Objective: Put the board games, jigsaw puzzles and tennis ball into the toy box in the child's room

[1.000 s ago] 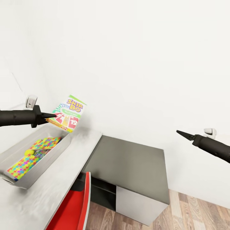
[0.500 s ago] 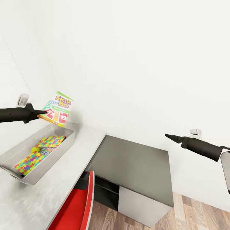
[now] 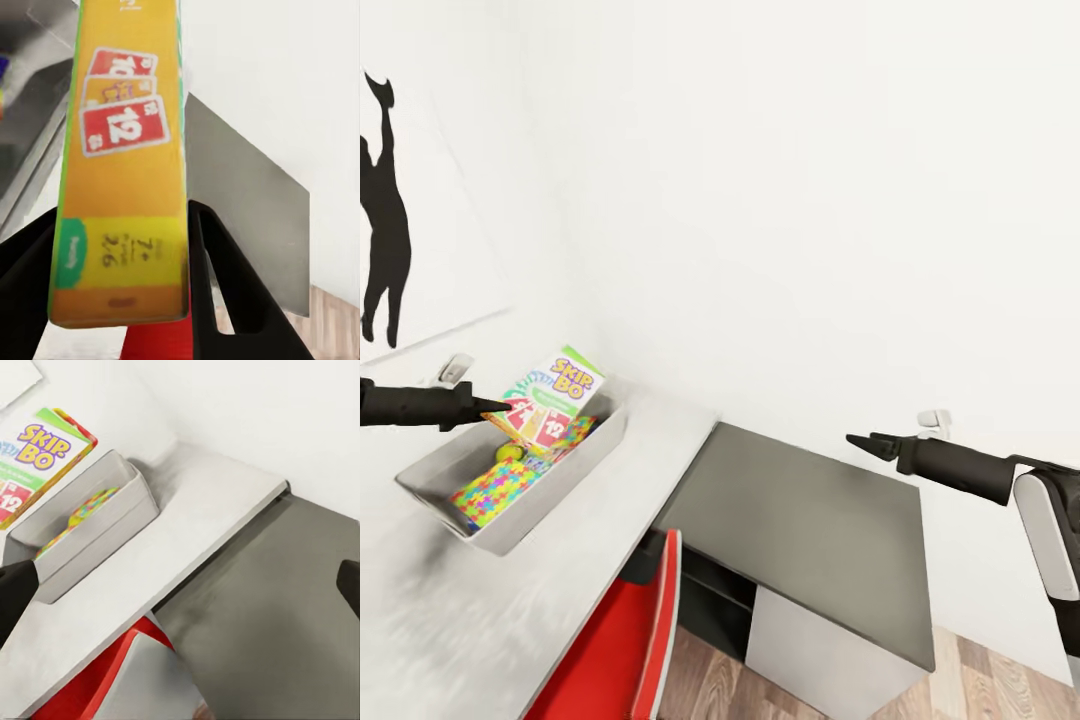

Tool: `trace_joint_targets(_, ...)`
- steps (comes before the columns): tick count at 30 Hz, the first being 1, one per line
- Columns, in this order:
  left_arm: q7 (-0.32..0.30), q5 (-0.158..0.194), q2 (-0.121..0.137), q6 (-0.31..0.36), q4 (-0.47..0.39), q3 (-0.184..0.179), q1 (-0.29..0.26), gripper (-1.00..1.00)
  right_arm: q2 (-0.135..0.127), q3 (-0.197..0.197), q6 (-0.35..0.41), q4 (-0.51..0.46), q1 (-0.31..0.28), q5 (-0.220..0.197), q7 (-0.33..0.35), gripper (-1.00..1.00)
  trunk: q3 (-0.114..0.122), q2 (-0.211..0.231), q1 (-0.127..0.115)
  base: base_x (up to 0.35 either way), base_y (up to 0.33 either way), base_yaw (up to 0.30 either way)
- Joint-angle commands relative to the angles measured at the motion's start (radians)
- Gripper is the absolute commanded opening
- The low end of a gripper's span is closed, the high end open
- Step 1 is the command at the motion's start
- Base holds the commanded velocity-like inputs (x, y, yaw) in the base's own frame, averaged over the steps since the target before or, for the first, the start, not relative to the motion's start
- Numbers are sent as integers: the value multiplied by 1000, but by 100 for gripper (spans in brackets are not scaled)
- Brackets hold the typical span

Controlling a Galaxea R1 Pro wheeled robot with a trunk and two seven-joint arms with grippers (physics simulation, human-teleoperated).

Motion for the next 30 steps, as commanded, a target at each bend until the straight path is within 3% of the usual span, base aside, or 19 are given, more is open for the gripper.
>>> trace_joint_targets(1,-28,-16,-1,1,14,-9,-12,-100,0,0,5,-1,-1,3,6,100,-2,-2,1,0,0,293)
trace_joint_targets(4,-88,-89,-21,1,73,-26,-50,-100,0,3,7,-1,-1,2,9,100,-2,-2,1,0,0,248)
trace_joint_targets(6,-92,-96,-39,1,89,-27,-72,-100,0,2,6,-1,-1,2,10,100,-2,-2,1,0,0,89)
trace_joint_targets(8,-95,-126,-81,-1,164,-29,-120,-100,0,2,4,-1,-1,2,10,100,-2,-2,1,0,0,33)
trace_joint_targets(13,-102,-264,-146,-20,296,-29,-187,-100,0,-2,4,-1,0,2,11,100,-5,-2,1,0,0,8)
trace_joint_targets(20,-130,-294,-150,-50,348,-32,-203,-100,-2,5,9,-1,0,2,10,100,-15,-2,1,0,0,0)
trace_joint_targets(22,-153,-330,-149,-76,384,-32,-203,-100,-2,5,9,-1,0,1,10,100,-18,-2,1,0,0,0)
trace_joint_targets(25,-203,-352,-150,-111,432,-32,-205,-100,-2,5,8,-1,0,1,11,100,-23,-2,1,0,0,0)
trace_joint_targets(30,-245,-410,-149,-124,448,-32,-205,-100,-2,6,7,-1,0,1,12,100,-31,-2,1,0,0,0)
